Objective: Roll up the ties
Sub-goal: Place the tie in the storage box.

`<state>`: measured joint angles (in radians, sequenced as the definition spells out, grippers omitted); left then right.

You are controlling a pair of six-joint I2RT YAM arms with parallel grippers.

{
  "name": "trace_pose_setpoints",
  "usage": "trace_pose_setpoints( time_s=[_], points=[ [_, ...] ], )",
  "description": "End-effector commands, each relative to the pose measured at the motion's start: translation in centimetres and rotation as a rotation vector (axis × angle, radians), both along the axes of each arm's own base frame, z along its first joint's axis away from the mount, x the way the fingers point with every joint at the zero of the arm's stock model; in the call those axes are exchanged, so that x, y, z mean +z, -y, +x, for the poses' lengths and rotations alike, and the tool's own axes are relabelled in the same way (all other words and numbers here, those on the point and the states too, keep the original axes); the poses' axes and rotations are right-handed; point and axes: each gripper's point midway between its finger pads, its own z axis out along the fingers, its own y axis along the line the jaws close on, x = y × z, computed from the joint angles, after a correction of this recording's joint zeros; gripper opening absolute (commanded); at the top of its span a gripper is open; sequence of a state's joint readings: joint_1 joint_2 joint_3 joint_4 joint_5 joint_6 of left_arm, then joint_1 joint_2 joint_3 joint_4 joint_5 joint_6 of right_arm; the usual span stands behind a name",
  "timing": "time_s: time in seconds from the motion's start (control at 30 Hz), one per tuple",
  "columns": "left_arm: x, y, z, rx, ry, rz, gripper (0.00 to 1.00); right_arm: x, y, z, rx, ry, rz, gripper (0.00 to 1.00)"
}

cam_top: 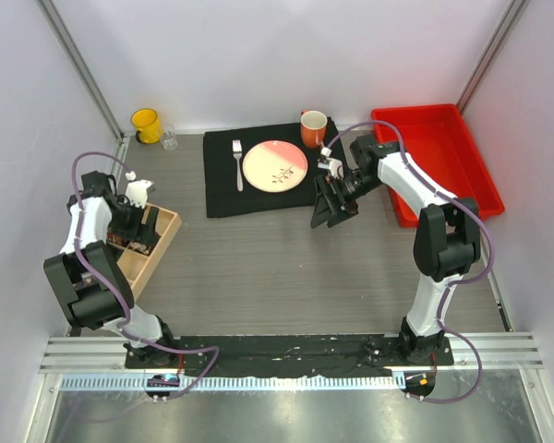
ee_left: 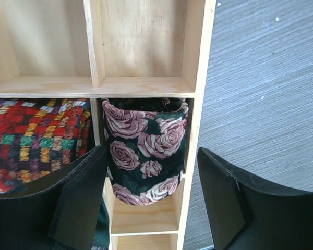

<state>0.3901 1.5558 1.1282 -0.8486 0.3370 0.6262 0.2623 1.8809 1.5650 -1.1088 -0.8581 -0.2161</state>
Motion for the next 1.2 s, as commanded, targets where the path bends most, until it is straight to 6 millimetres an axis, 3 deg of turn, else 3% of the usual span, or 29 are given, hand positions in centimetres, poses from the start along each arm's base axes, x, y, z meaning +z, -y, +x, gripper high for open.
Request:
trace_pose_setpoints(
  time_s=[0.0,0.13,0.37,0.6,0.7,0.8,1.03,1.07,1.17],
  points=[
    [3.0,0.2,0.9,0.001,0.076,-0.003,0.74,0.4,0.2,-0.1,0.011,0.007,0.018,1.0],
    [2.9,0.5,0.6,0.002,0.062,-0.016,0.66,0.4,0.3,-0.2,0.014,-0.001,0.016,1.0],
    [0.0,-0.1,0.4,0.025,-0.009,-0.012,0.53,0.4,0.7,0.0,0.005,-0.01,0.018,1.0],
    [-3.4,-1.1,0.4,0.05,-0.083,0.014,0.53,0.4,1.2,-0.1,0.0,-0.015,0.012,1.0],
    [-3.5,-1.2,0.6,0.06,-0.09,0.011,0.56,0.5,1.4,-0.1,-0.001,-0.01,0.013,1.0],
    [-2.1,-0.8,1.2,0.065,-0.058,-0.011,0.63,0.7,1.5,0.1,-0.004,-0.002,0.011,1.0],
    [6.2,0.2,3.2,0.097,0.1,-0.058,0.84,1.3,1.9,1.0,-0.008,0.037,0.006,1.0],
    [7.6,0.4,3.3,0.096,0.135,-0.057,1.0,1.7,1.9,1.2,-0.008,0.044,0.006,1.0],
    [10.8,1.2,4.1,0.091,0.207,-0.04,1.0,2.2,2.4,1.9,-0.016,0.078,-0.004,0.99]
  ],
)
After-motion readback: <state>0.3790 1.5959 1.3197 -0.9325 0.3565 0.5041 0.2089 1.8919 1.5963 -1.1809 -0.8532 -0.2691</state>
